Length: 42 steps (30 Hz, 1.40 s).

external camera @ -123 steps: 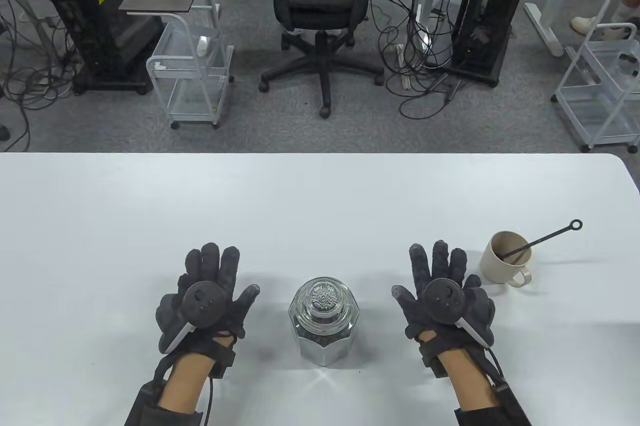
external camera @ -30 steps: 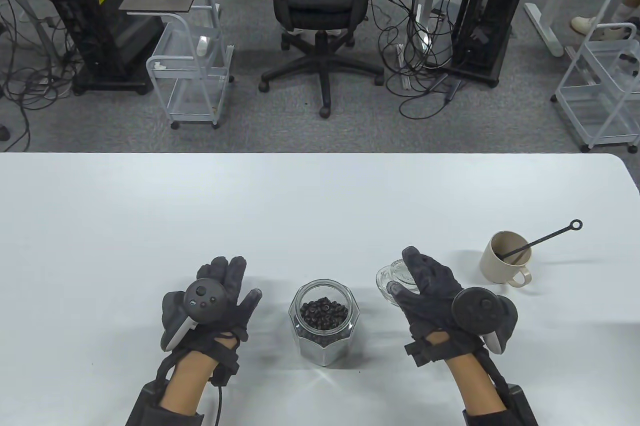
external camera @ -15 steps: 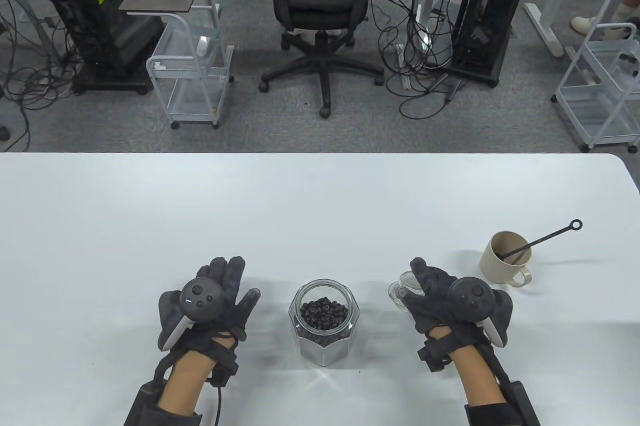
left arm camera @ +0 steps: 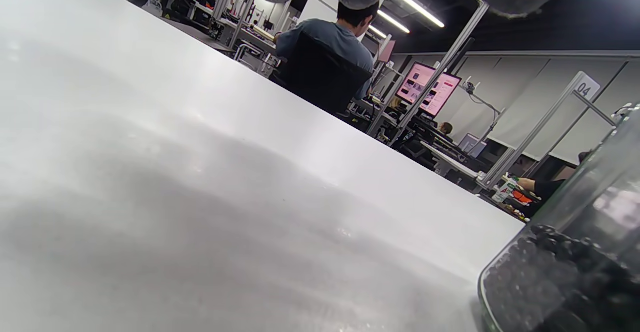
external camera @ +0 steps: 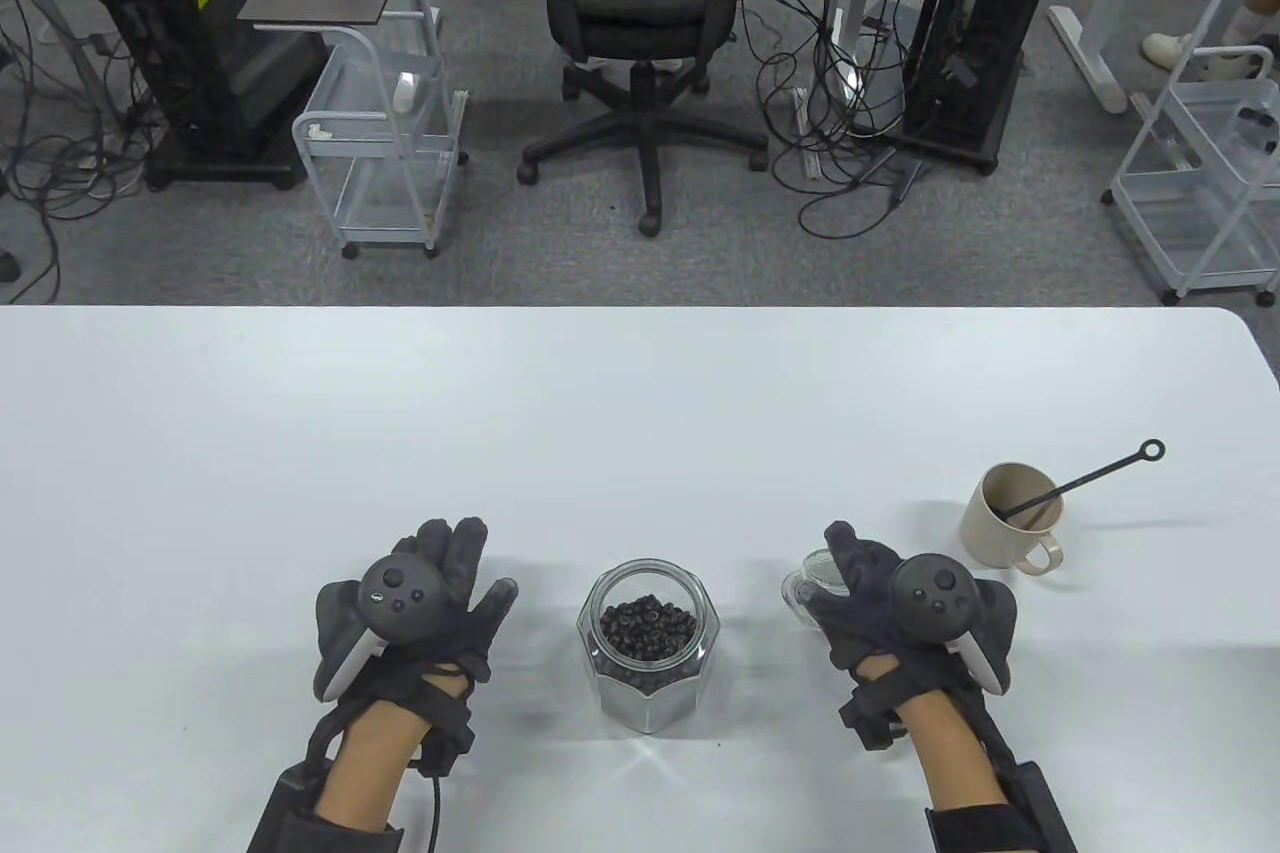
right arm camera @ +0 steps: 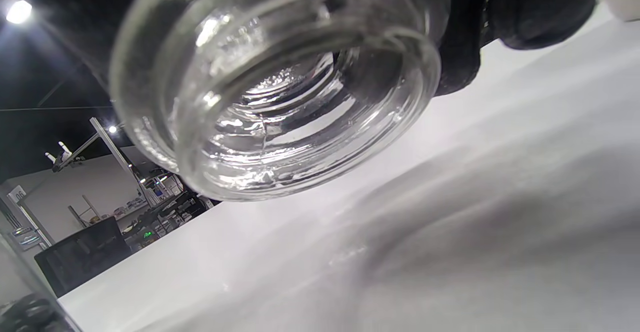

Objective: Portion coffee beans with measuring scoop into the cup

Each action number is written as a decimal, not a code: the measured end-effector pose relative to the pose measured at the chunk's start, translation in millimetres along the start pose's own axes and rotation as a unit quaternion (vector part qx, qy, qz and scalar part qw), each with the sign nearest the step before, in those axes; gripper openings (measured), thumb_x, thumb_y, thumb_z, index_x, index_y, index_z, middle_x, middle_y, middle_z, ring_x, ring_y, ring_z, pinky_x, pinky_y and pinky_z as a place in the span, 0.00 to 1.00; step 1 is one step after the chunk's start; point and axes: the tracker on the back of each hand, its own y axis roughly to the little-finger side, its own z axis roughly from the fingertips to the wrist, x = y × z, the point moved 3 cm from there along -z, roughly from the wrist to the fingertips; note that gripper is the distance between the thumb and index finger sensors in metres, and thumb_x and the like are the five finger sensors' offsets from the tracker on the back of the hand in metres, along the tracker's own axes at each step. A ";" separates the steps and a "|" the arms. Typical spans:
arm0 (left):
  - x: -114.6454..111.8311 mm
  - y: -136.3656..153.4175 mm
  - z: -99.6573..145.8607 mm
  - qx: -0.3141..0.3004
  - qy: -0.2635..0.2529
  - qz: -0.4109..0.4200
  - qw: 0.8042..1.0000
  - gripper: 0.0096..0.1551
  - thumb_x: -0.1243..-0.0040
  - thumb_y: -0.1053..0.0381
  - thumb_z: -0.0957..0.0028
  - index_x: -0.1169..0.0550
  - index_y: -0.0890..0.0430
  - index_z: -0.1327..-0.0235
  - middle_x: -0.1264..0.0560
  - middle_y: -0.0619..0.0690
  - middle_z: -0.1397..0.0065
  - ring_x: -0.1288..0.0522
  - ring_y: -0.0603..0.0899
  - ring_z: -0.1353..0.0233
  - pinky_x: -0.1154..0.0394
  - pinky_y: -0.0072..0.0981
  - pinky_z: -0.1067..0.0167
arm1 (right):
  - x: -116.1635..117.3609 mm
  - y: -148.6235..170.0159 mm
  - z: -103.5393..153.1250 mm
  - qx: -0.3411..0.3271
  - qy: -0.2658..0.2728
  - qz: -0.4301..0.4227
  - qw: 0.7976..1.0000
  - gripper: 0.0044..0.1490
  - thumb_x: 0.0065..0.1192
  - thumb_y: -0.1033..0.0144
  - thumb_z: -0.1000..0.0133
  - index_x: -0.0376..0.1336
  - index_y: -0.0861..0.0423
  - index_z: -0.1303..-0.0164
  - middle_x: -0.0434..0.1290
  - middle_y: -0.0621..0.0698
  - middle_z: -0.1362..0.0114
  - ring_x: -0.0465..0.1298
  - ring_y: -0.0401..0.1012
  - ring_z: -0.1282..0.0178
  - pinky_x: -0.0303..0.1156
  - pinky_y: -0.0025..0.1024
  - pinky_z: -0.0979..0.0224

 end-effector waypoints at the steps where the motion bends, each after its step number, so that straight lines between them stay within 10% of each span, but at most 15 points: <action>1: -0.2 0.0 -0.1 0.000 0.001 -0.001 1.000 0.49 0.57 0.27 0.48 0.46 0.49 0.17 0.52 0.62 0.14 0.53 0.78 0.17 0.49 0.78 0.32 | 0.2 -0.1 -0.1 0.001 -0.002 0.001 1.000 0.47 0.72 0.46 0.48 0.59 0.57 0.24 0.64 0.70 0.27 0.68 0.74 0.30 0.62 0.75 0.36; 42: -0.4 -1.7 1.5 0.003 0.011 0.004 1.000 0.49 0.57 0.27 0.48 0.47 0.49 0.17 0.52 0.62 0.14 0.53 0.78 0.18 0.48 0.77 0.32 | 19.1 -15.7 -2.0 0.011 -0.086 0.162 0.983 0.53 0.77 0.50 0.51 0.54 0.57 0.22 0.60 0.68 0.25 0.67 0.73 0.28 0.62 0.74 0.35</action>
